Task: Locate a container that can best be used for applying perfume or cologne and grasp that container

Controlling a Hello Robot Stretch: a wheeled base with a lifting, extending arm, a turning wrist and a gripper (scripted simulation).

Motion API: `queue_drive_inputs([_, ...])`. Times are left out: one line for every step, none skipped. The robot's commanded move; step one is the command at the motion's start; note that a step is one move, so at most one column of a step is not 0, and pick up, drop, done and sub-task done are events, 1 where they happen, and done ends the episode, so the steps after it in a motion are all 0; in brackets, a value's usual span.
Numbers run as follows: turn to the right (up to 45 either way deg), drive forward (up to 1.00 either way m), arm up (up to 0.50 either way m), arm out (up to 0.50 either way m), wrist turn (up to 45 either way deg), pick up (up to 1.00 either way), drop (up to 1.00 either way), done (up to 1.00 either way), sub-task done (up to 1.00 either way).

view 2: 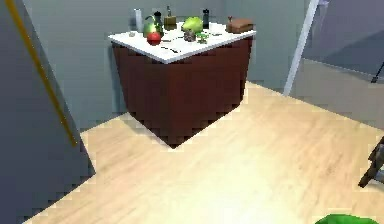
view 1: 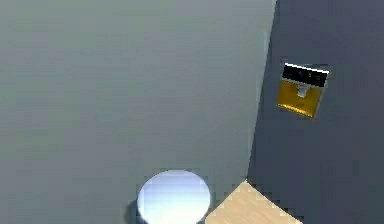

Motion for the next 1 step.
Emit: queue_drive_inputs([45.0, 0.0, 0.0, 0.0, 0.0, 0.0, 0.0, 0.0, 0.0])
